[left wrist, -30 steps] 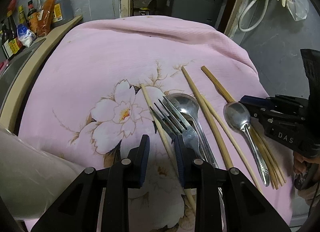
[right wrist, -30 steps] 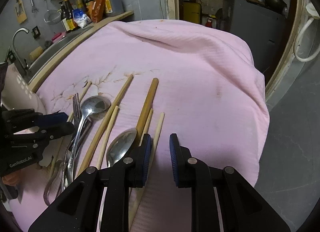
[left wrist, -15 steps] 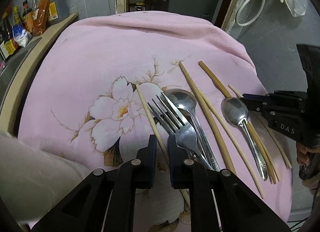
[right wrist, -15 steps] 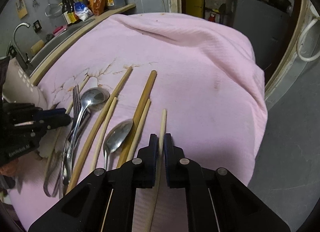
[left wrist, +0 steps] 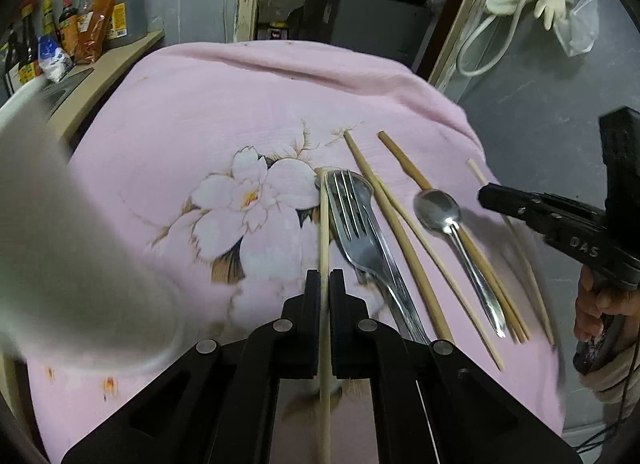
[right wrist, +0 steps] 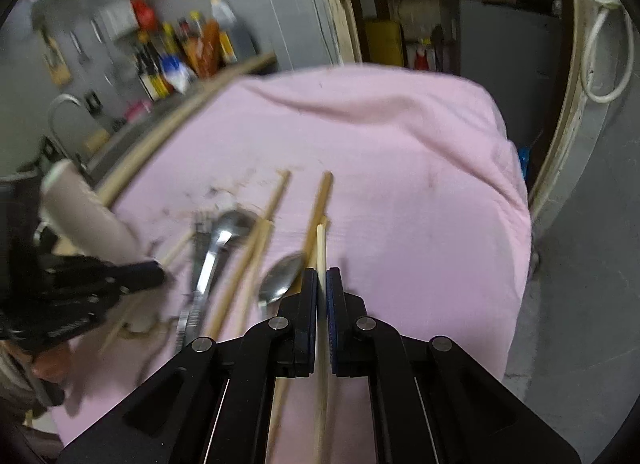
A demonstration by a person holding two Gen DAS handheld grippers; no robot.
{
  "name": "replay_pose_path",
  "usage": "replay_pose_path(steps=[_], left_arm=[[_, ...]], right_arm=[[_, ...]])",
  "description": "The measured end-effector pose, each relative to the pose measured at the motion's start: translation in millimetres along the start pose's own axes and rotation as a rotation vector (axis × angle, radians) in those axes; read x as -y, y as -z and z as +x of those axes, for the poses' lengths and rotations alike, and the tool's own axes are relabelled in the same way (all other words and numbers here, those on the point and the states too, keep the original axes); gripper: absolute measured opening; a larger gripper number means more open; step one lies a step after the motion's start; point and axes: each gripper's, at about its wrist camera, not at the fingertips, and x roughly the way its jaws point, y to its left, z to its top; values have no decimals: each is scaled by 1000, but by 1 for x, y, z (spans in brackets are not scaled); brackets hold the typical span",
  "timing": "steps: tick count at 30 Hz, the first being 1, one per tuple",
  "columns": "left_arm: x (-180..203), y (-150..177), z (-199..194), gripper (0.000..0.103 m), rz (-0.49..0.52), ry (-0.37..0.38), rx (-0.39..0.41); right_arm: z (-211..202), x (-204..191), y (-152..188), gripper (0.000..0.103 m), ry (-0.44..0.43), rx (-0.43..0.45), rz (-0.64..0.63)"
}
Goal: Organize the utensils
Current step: 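Grasp a wooden chopstick with the right tool while the left tool grasps another chopstick, then lift both chopsticks and carry them toward the white cup and basket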
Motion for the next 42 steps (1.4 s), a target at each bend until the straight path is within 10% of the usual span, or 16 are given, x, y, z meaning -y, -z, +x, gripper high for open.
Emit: replay_pose_path(steps=[13, 26, 42], left_arm=[[-1, 34, -89, 2, -23, 23, 368], [-41, 12, -179, 2, -72, -146, 823], [-166, -2, -233, 2, -346, -264, 1073]], right_arm=[[-66, -64, 28, 3, -71, 379, -62], [-93, -145, -25, 3, -193, 728, -174], [-61, -228, -76, 3, -332, 985, -213]])
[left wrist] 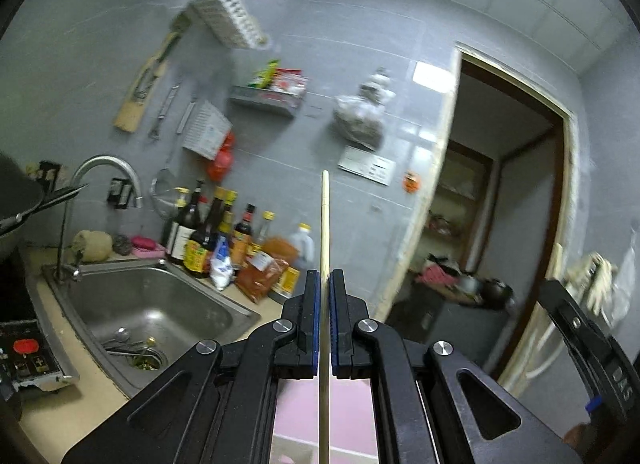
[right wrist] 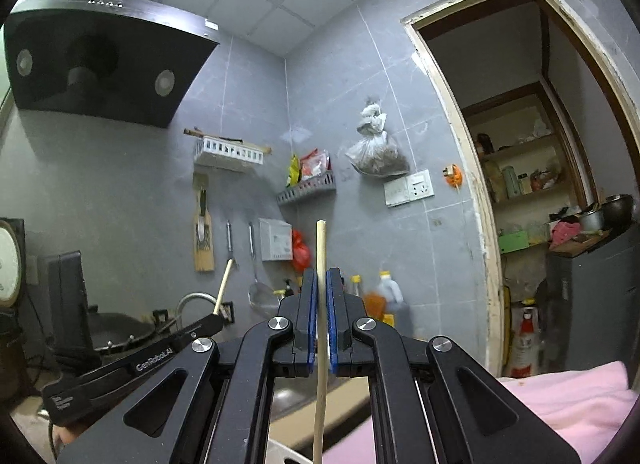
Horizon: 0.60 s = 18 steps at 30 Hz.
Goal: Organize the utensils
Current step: 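Lift both chopsticks and carry them toward the white cup and basket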
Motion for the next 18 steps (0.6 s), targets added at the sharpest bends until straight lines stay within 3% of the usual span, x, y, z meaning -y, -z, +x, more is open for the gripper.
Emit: replay_pose_path(steps=[9, 18], left_arm=[[-18, 19, 12, 2, -42, -117, 9], [-1, 57, 13, 2, 49, -197, -7]], right_arm=[[13, -2, 33, 3, 18, -46, -35], [16, -5, 58, 3, 39, -119, -84]])
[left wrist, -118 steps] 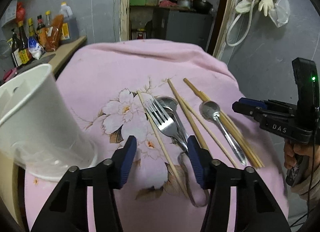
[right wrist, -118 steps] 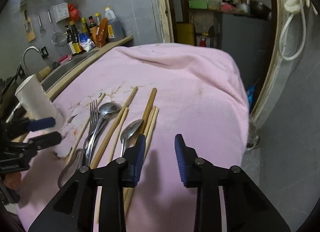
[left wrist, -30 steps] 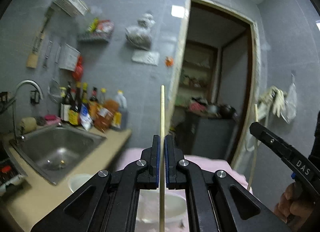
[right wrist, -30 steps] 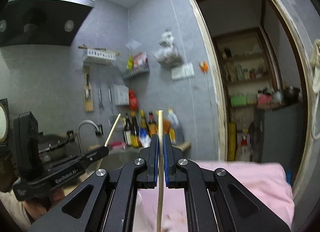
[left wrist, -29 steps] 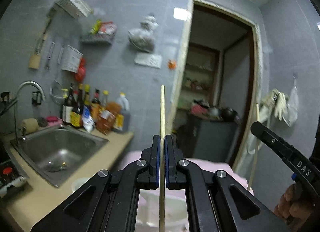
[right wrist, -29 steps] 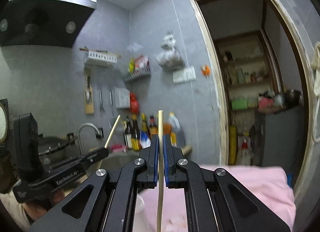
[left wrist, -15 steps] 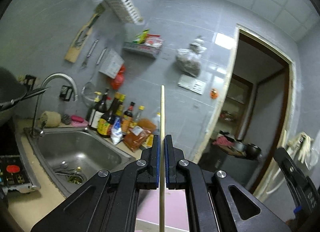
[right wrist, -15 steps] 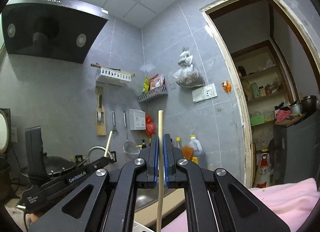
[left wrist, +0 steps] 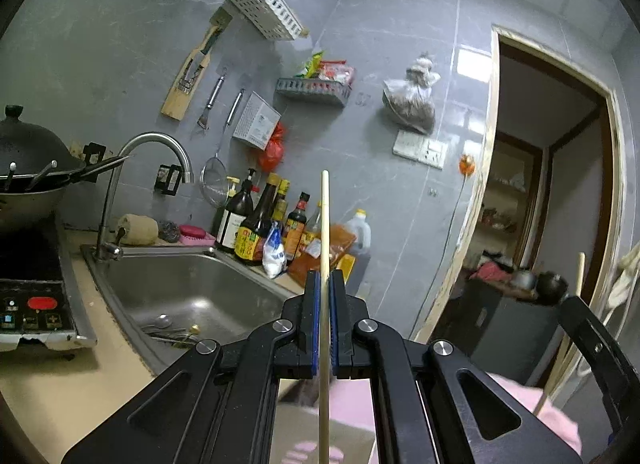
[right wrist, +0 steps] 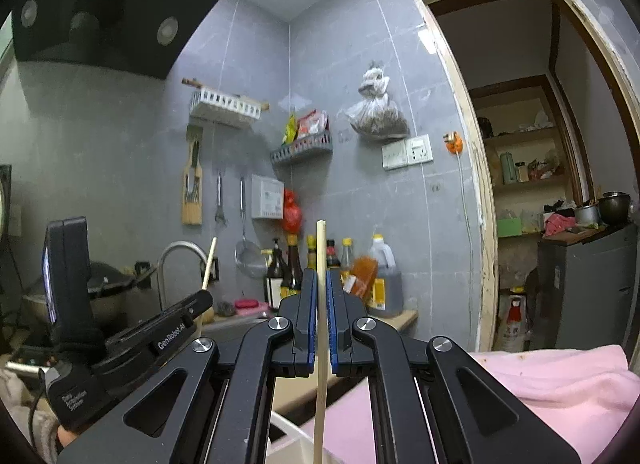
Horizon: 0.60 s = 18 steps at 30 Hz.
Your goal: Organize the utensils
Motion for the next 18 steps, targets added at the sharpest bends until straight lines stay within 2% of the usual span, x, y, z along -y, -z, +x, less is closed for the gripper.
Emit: replay_pose_path(steps=[8, 13, 15, 17, 18], left_arm=[[9, 28, -10, 3, 95, -25, -158], [6, 35, -14, 3, 84, 13, -259], [3, 34, -17, 4, 69, 26, -278], [3, 32, -20, 7, 69, 35, -297], [3, 30, -22, 12, 69, 38, -301]], right_arm=[[-2, -2, 19, 3, -4, -101, -36], [-7, 1, 23, 6, -13, -152, -26], [-10, 2, 23, 11, -13, -165, -18], [-14, 3, 21, 25, -17, -167, -8], [-16, 3, 19, 25, -18, -166, -3]])
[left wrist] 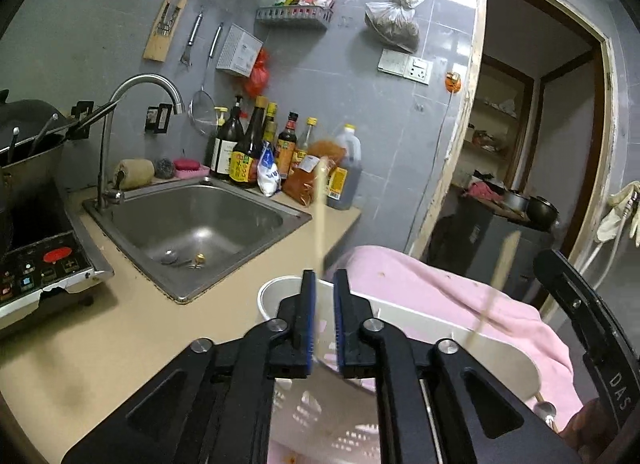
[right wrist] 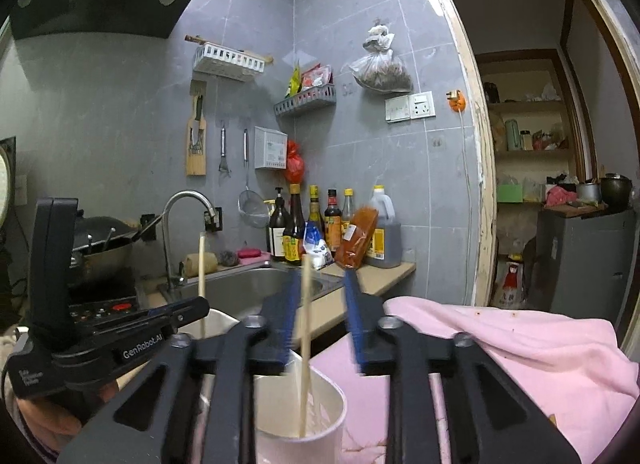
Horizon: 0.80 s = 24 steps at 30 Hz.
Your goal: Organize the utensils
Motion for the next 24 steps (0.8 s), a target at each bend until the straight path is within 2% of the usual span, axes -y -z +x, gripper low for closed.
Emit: replay_pose_path(steps=[2, 3, 4, 5, 7, 9, 11, 13, 15, 17, 18, 24], left_arm=[[1, -2, -8, 28, -3, 12, 1], [2, -3, -12, 39, -8, 22, 9], [2, -4, -17, 44, -14, 32, 19], [4, -6, -23, 46, -13, 38, 35], [10, -9, -31, 53, 8, 34, 53], [18, -11, -39, 59, 33, 40, 77], [28, -12, -48, 67, 59, 49, 108], [39, -11, -58, 78, 89, 65, 140], [49, -9, -65, 82, 120, 84, 165], [62, -6, -71, 86, 160, 115, 182], [69, -4, -74, 87, 177, 132, 185], [108, 12, -77, 89, 284, 241, 163]], right_arm=[[-8, 1, -3, 26, 4, 9, 4], [-11, 1, -5, 27, 10, 14, 4], [-14, 2, -7, 31, 15, 18, 5], [-20, 4, -10, 41, 24, 25, 9], [-29, 8, -14, 52, 36, 39, 17], [-40, 13, -19, 58, 58, 51, 23], [-54, 19, -23, 74, 84, 64, 27], [-66, 26, -25, 76, 108, 81, 23], [-81, 34, -27, 81, 150, 91, 14], [-94, 43, -28, 96, 183, 101, 18], [-102, 48, -28, 99, 202, 105, 20], [-141, 75, -24, 103, 313, 91, 1]])
